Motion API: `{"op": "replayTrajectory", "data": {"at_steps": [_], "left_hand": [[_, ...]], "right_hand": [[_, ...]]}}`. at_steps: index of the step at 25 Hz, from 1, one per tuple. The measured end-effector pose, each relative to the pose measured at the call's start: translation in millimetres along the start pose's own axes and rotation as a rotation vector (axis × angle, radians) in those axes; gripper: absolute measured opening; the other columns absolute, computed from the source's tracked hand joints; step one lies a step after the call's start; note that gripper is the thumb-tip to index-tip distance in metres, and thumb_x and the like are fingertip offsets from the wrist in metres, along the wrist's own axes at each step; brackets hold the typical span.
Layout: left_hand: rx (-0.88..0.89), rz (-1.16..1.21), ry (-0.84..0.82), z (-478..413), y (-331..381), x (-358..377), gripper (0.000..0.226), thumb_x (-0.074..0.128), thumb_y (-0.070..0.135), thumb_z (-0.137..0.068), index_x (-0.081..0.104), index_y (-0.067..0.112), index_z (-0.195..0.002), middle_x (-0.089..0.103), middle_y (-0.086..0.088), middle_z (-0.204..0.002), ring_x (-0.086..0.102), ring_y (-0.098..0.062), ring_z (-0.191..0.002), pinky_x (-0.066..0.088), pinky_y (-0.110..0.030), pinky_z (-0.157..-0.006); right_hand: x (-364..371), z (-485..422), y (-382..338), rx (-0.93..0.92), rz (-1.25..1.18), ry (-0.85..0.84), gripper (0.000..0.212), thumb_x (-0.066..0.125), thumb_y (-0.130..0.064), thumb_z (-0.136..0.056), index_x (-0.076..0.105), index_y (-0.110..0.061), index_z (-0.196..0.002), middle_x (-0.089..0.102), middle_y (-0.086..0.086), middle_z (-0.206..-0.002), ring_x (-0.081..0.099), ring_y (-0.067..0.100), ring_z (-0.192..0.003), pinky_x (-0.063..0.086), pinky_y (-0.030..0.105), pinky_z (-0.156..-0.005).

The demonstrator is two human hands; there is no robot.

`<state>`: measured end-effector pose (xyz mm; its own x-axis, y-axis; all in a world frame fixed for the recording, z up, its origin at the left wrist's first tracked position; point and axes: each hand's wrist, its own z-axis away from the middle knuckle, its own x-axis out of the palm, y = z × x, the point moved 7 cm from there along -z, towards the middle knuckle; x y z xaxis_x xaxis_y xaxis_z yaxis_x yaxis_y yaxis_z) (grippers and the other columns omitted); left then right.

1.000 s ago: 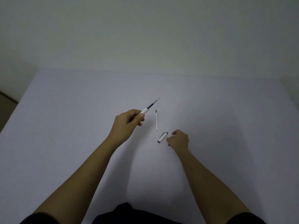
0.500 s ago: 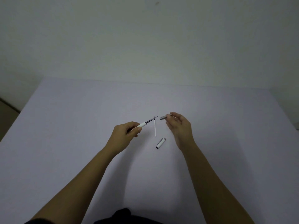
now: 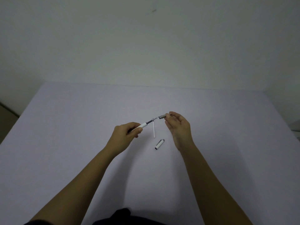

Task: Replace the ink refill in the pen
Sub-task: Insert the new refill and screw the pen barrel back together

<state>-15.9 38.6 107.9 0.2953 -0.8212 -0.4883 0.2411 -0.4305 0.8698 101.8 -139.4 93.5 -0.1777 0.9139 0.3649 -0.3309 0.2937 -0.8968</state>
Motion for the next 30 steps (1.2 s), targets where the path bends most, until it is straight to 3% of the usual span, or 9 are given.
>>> {"op": "replayTrajectory", "data": {"at_steps": [7,20,27,30], "left_hand": [[0.019,-0.043,-0.01,0.2,3.8,-0.5,0.013,0.058,0.027,-0.091,0.07,0.021,-0.091,0.066,0.005,-0.068,0.051,0.008,-0.05,0.036,-0.003,-0.047],[0.029,-0.047,-0.013,0.4,8.1,-0.2,0.013,0.058,0.026,-0.092,0.07,0.02,-0.092,0.066,0.007,-0.068,0.053,0.01,-0.053,0.036,-0.002,-0.048],[0.042,-0.053,-0.008,-1.5,9.1,-5.4,0.012,0.059,0.026,-0.091,0.07,0.023,-0.093,0.063,0.009,-0.066,0.056,0.009,-0.058,0.037,-0.001,-0.049],[0.067,-0.06,-0.033,-2.2,13.1,-4.0,0.012,0.06,0.027,-0.09,0.071,0.025,-0.096,0.063,0.011,-0.067,0.058,0.008,-0.061,0.038,-0.001,-0.052]], "right_hand": [[2.8,1.9,-0.3,-0.007,-0.005,-0.029,0.011,0.066,-0.009,-0.085,0.064,-0.017,-0.091,0.073,-0.005,-0.084,0.07,0.006,-0.085,0.055,0.015,-0.074],[1.3,3.2,-5.1,-0.02,-0.025,-0.023,0.011,0.066,-0.009,-0.084,0.065,-0.018,-0.091,0.075,-0.008,-0.079,0.071,0.005,-0.084,0.054,0.013,-0.071],[5.3,7.5,-6.9,-0.07,0.152,-0.077,0.015,0.07,-0.017,-0.081,0.066,-0.026,-0.092,0.073,-0.007,-0.085,0.068,0.01,-0.087,0.052,0.028,-0.087],[10.7,12.5,-6.6,-0.104,0.251,-0.124,0.014,0.07,-0.017,-0.081,0.068,-0.028,-0.09,0.072,-0.009,-0.081,0.067,0.005,-0.08,0.051,0.023,-0.078]]}}
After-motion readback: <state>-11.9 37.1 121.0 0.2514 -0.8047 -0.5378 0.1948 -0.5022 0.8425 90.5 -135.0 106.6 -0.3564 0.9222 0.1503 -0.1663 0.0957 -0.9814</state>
